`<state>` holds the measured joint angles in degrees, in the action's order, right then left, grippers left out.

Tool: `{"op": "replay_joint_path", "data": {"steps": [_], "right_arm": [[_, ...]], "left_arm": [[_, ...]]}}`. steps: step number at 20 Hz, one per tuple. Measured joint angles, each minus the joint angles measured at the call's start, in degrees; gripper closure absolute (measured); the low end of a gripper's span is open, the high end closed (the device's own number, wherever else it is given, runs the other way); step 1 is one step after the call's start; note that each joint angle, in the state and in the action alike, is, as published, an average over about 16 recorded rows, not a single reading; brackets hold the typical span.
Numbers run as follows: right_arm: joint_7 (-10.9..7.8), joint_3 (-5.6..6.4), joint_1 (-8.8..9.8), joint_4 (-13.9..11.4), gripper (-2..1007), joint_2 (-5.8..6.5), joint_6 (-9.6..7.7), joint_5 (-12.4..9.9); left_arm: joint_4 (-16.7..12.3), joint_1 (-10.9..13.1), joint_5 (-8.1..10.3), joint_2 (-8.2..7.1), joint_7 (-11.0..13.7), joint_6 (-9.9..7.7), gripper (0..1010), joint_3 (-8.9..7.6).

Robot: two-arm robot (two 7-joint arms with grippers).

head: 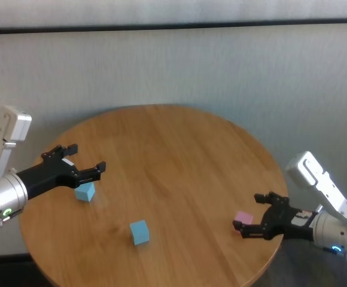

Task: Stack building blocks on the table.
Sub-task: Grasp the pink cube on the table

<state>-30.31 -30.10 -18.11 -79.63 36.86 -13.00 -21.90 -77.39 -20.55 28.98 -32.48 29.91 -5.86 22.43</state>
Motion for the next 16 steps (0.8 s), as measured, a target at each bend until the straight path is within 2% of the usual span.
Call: {"op": "replay_joint_path", "data": {"steps": [8,16], "right_arm": [[-3.09,-0.13,-0.38,2.4,0,-0.59,-0.03,0.6],[-4.41,-0.47,-1.75,5.3,0,-2.11,0.07,1.7]], "left_arm": [[0.0,0.0,0.00,0.01,0.0,0.00,8,0.01],[0.0,0.0,0.00,0.01,0.0,0.00,8,0.02]]}}
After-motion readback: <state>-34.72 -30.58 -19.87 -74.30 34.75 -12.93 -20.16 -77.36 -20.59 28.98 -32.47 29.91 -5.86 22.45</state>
